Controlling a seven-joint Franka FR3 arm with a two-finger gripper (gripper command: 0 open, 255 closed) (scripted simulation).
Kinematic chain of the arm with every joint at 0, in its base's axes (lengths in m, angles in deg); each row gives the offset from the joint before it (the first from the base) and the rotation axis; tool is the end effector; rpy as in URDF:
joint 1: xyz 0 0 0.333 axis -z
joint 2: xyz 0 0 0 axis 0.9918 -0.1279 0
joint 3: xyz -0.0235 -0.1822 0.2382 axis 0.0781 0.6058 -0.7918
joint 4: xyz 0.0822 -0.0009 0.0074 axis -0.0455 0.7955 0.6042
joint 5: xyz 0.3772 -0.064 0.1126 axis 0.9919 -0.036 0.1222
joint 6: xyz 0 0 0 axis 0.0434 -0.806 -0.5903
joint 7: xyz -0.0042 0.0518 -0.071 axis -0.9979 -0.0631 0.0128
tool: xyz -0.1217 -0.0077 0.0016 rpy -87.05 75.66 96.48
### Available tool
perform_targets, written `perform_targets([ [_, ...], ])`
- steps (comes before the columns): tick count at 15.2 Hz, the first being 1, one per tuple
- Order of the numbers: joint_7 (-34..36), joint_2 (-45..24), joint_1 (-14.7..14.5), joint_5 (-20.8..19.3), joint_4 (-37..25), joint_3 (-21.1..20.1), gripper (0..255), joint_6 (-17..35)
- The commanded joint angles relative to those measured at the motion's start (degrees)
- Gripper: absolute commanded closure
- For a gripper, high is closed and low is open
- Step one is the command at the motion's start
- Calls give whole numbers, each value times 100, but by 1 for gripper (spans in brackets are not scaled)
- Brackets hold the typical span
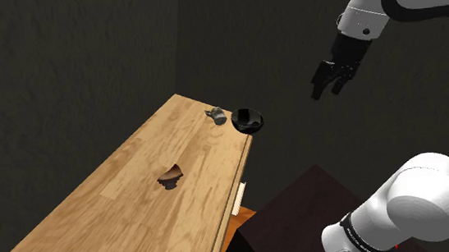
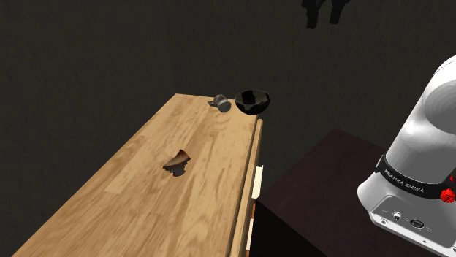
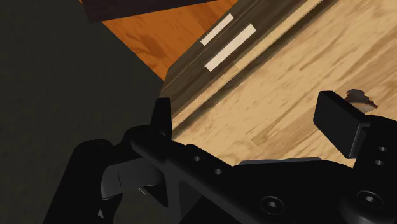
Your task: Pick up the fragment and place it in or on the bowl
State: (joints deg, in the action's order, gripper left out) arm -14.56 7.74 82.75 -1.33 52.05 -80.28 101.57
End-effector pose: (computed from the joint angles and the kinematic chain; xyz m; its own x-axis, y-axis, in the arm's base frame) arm 0.3219 -0.0135 0.5305 0.9891 -0.1421 -0.0376 -0.1411 -0.9896 0.0299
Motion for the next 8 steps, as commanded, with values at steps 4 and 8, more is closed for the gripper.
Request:
perform_targets([
  [4,635,-9,-28,264,387,-360,0,415],
  [8,1473,-197,-82,622,775,-867,0,1031],
])
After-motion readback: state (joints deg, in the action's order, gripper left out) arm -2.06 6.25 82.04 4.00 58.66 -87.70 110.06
